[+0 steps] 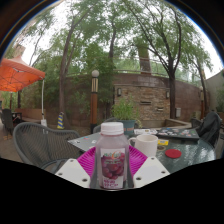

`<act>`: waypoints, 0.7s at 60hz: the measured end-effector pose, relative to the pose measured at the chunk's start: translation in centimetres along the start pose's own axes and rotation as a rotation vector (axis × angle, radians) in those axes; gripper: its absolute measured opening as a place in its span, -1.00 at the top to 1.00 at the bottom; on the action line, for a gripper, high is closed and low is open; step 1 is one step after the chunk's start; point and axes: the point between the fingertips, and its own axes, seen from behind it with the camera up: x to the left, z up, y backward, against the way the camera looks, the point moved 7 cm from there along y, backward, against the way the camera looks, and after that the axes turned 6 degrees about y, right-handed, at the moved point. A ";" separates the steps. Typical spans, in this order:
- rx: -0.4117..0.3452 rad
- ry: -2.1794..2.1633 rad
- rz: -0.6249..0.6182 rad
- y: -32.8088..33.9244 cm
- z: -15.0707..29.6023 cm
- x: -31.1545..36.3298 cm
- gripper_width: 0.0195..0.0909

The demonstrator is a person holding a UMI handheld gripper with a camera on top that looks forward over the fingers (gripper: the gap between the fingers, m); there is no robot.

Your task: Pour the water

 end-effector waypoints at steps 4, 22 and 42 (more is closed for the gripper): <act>0.001 -0.203 0.078 -1.8 2.5 0.4 0.34; 0.094 -1.632 0.351 -9.9 6.0 -4.8 0.34; 0.107 -2.295 0.381 -9.6 7.5 -7.7 0.34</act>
